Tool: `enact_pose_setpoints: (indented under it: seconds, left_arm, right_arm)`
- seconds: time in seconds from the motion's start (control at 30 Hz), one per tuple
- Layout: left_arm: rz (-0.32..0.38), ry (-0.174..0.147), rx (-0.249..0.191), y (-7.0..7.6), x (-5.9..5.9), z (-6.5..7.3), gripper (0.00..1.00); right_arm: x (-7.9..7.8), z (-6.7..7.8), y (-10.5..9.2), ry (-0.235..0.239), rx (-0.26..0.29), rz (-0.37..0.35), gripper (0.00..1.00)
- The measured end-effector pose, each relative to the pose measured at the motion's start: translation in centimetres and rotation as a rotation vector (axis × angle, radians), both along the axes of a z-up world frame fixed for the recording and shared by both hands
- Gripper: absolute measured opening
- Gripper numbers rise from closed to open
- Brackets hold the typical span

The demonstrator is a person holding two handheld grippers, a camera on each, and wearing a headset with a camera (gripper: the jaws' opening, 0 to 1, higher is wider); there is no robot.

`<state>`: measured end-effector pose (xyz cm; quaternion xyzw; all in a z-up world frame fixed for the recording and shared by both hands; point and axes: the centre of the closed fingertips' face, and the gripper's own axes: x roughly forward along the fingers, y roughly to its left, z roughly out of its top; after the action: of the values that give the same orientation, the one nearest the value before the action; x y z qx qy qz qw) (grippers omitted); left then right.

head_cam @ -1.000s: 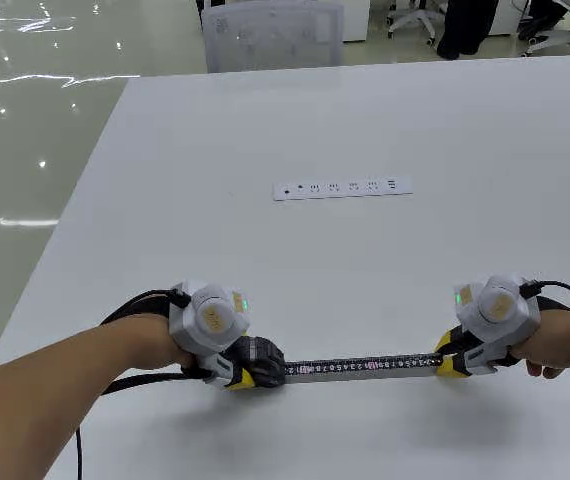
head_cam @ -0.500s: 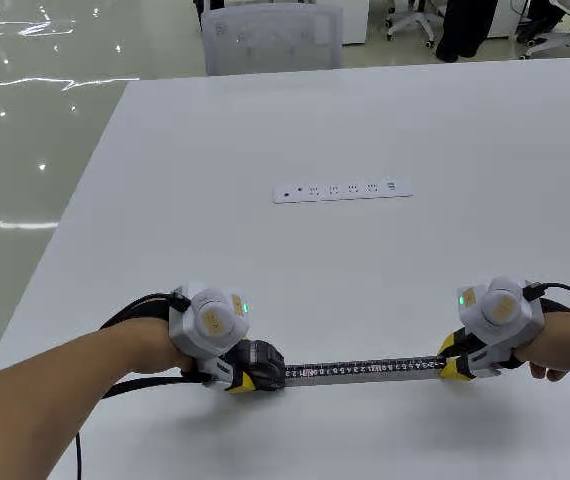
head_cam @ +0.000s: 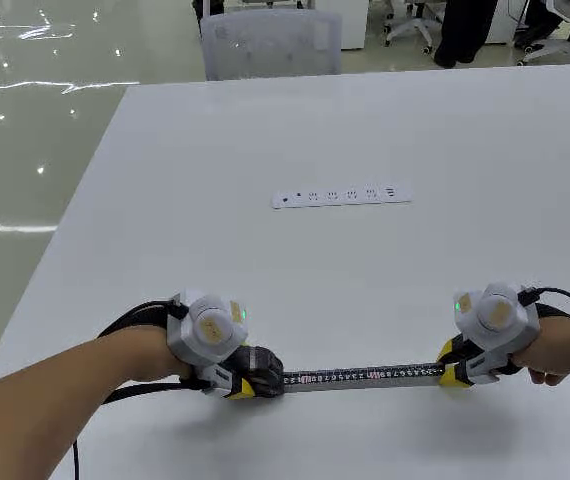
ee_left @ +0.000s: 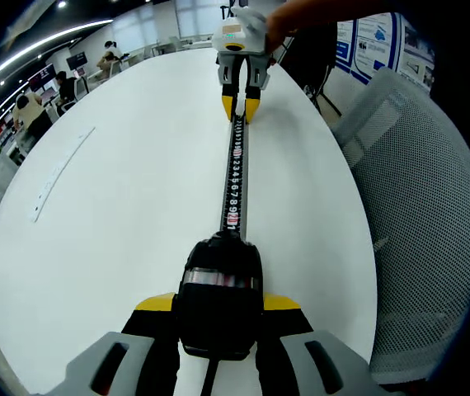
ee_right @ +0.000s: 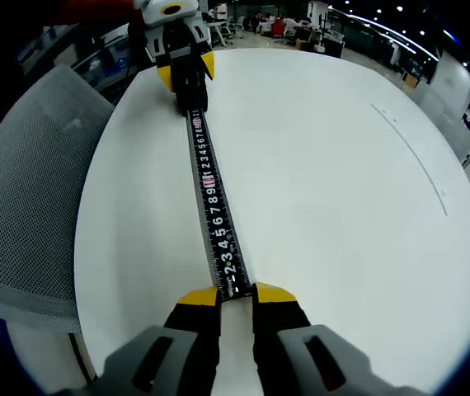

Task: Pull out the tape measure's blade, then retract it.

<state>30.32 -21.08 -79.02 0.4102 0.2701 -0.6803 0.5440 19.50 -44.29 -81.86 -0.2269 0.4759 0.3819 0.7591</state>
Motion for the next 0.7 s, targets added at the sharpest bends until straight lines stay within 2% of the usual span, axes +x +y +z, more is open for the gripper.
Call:
enact_pose_setpoints:
  seconds: [0.13, 0.3, 0.47, 0.7]
  left_arm:
    - [0.005, 0.002, -0.014, -0.09, 0.02, 0.04, 0.32]
    - [0.002, 0.006, -0.01, -0.14, 0.04, 0.05, 0.33]
    - [-0.002, 0.014, -0.002, -0.29, 0.13, 0.08, 0.33]
    - [-0.019, 0.005, -0.003, -0.33, 0.12, 0.09, 0.33]
  right_arm:
    - [0.03, -0.03, -0.07, 0.006, 0.003, -0.004, 0.12]
    - [0.02, -0.06, -0.08, 0.01, 0.003, -0.01, 0.13]
    - [0.07, -0.13, -0.09, 0.024, -0.023, 0.015, 0.13]
    - [0.03, -0.17, -0.17, 0.016, -0.033, 0.017, 0.14]
